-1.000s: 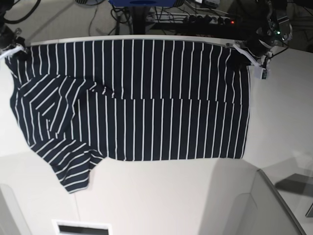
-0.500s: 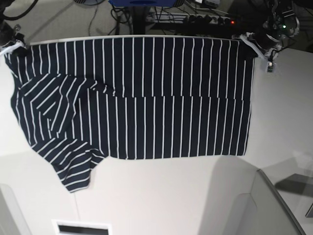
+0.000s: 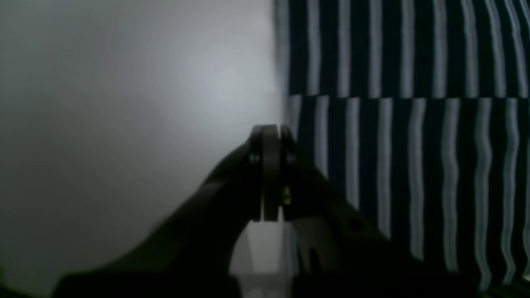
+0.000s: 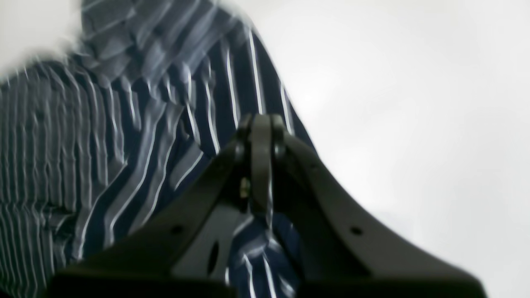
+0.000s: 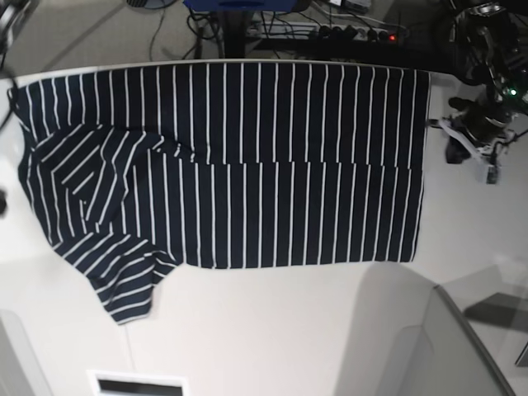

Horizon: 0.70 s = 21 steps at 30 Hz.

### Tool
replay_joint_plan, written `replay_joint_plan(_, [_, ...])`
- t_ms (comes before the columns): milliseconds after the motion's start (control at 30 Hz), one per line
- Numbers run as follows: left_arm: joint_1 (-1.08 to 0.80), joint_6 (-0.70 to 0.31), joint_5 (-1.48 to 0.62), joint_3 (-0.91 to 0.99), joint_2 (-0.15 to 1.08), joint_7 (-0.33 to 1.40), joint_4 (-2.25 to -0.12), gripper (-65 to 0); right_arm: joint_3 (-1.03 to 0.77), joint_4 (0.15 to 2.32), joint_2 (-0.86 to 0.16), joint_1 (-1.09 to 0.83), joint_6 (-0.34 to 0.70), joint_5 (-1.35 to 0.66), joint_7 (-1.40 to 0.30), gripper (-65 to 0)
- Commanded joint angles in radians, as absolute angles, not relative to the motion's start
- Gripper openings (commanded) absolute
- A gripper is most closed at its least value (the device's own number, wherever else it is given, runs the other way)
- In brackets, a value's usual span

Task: Layout the t-shirt on the table in an organized manner, then fold the t-shirt properly
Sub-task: 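Release the shirt with the left gripper and lower the right gripper to the sleeve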

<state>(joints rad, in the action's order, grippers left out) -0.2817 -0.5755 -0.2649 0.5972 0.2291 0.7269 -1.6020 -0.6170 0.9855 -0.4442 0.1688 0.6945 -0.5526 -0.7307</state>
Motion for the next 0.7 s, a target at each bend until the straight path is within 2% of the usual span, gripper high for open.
replay_joint_plan(0, [-0.283, -0.573, -0.269, 0.607, 0.240, 0.714, -1.629, -65.0, -0.585, 0.900, -0.495, 0.225, 0.698, -0.565, -0.679, -64.1])
replay_joint_plan(100, [-0.312, -0.573, -0.269, 0.618, 0.234, 0.714, -1.635, -65.0, -0.453, 0.641, -0.550, 0.337, 0.698, -0.565, -0.487, -62.0])
replay_joint_plan(167, [-0.326, -0.573, -0.269, 0.624, 0.237, 0.711, -1.629, -65.0, -0.360, 0.498, -0.565, 0.386, 0.698, -0.565, -0.337, -54.9])
replay_joint_plan(367, [-0.341, -0.575, -0.269, 0.736, 0.237, 0.711, -1.626, -65.0, -0.148, 0.309, -0.559, 0.417, 0.553, -0.565, -0.044, -19.8])
replay_joint_plan(433, [-0.341, -0.575, -0.269, 0.751, 0.237, 0.711, -1.626, -65.0, -0.099, 0.294, -0.556, 0.415, 0.533, -0.567, -0.010, -13.1])
replay_joint_plan(667, [-0.341, -0.575, -0.269, 0.746, 0.236, 0.711, -1.621, -65.0, -0.019, 0.289, -0.499, 0.415, 0.530, -0.568, 0.002, -12.2])
